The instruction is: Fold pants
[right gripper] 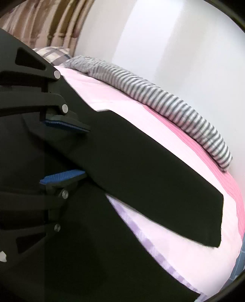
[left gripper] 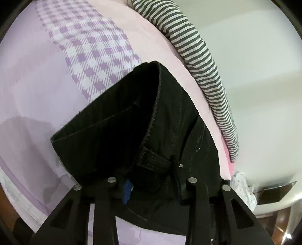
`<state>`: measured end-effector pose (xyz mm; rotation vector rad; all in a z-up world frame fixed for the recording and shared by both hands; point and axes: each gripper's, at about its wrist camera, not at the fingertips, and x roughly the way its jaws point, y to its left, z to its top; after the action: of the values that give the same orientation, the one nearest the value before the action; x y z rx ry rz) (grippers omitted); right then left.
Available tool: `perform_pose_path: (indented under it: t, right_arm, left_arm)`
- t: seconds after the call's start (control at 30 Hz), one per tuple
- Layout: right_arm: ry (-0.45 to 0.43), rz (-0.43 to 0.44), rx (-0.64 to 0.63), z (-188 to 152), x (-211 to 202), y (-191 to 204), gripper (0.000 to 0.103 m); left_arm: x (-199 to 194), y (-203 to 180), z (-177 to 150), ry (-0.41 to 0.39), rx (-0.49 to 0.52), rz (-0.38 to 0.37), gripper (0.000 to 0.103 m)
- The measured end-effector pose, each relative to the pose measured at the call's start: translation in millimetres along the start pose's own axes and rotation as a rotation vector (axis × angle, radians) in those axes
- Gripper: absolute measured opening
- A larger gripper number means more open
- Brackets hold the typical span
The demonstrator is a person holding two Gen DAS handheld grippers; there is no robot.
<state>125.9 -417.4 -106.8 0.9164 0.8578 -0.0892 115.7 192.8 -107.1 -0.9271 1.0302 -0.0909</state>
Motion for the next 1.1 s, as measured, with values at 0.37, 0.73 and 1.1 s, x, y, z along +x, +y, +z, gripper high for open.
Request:
perform_pose_path:
  t: [0.37,0.73,1.1]
  right_arm:
    - [-0.097,-0.082,0.049,55.6,-5.0,-31.1,0.013]
    - [-0.162,-0.243,-0.148,41.3,-54.4,5.8,0.005]
    - [-0.173,-0.295,-0.146,-22.7,-125.8,0.3,0.005]
  left_arm:
    - [2.2,-9.9,9.0,-0.009,0.059,0.059,0.026]
    - [-0.3,-32.2,29.6,0.048,0.246,0.130,0.022]
    - [-8.9,-36.3,29.5,0.152,0.502,0.201,0.022]
